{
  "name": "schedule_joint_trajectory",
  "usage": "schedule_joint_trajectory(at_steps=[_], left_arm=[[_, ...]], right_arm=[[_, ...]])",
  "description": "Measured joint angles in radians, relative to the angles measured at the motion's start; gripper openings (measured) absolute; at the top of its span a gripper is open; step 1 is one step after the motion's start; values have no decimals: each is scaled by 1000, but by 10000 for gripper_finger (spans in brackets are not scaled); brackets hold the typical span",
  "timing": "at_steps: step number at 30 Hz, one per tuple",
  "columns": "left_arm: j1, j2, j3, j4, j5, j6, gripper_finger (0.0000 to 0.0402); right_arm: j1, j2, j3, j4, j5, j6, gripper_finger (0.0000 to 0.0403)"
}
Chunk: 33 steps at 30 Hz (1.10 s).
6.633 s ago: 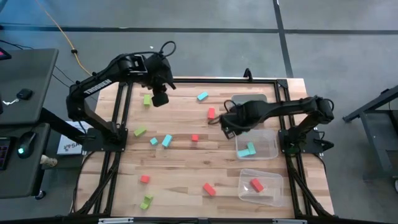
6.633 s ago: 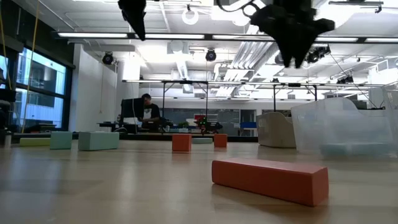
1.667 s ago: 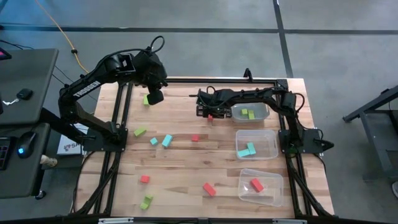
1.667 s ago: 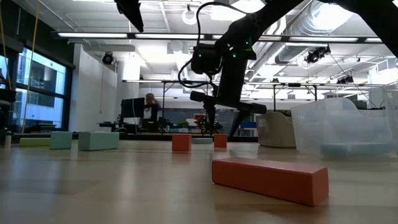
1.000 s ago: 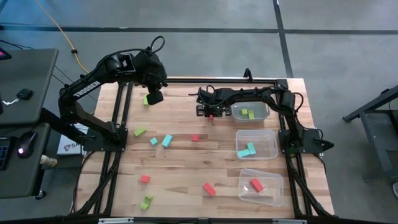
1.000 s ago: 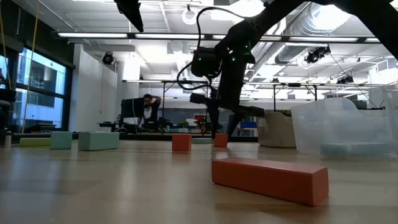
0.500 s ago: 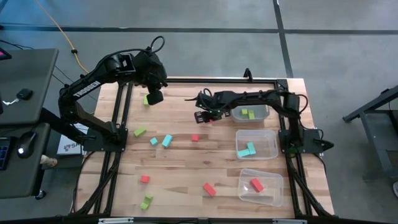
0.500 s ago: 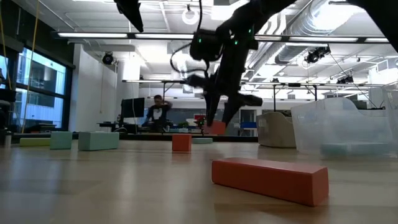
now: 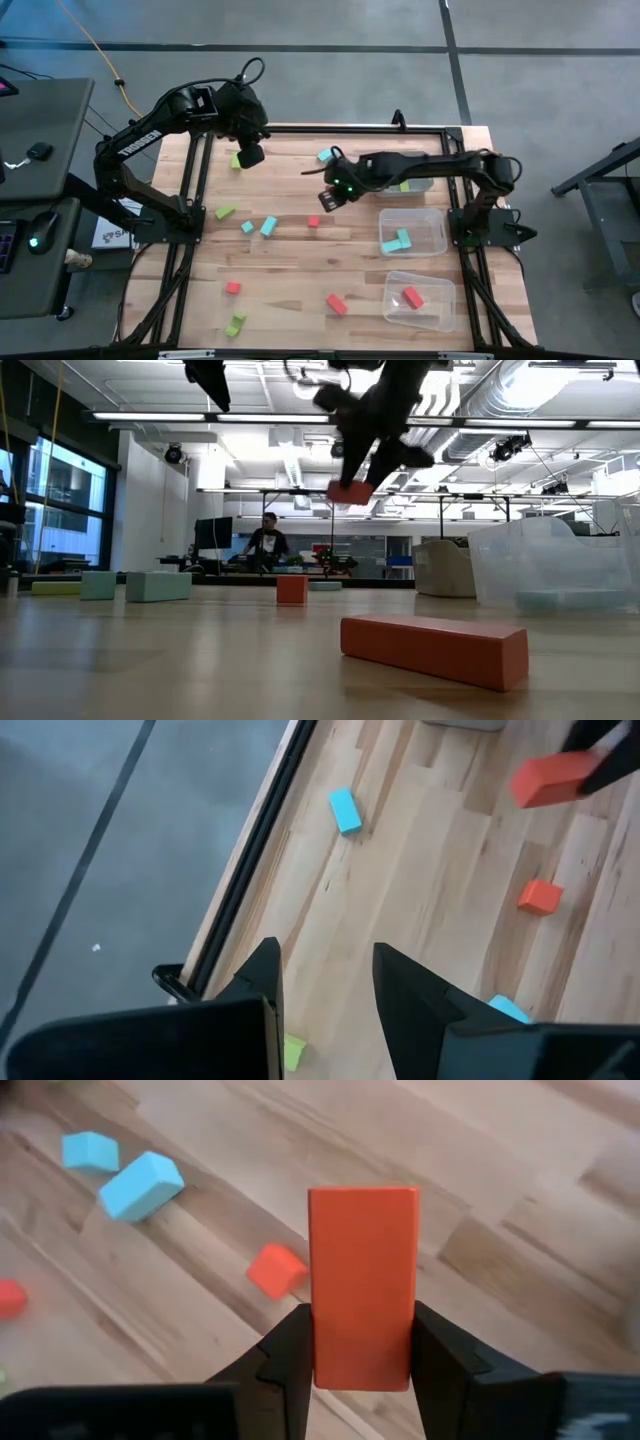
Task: Sort & place blocks by color
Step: Put the orange block into the bottom transparent bin
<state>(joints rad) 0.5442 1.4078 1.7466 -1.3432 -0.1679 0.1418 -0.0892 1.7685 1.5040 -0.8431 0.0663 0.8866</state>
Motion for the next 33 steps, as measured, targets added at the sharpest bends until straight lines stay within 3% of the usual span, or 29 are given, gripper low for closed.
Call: schedule_joint_trajectory(at_steps=[17, 26, 33], left_arm=[[-2, 0, 0, -26, 2, -264, 85], [-14, 0, 0, -29, 2, -398, 85], [-50, 0, 0, -29, 1, -420, 85]], right_arm=[[155, -306, 0, -338, 130, -63, 110], [346, -339, 0, -554, 143, 57, 110], [532, -346, -44, -605, 124, 144, 110]])
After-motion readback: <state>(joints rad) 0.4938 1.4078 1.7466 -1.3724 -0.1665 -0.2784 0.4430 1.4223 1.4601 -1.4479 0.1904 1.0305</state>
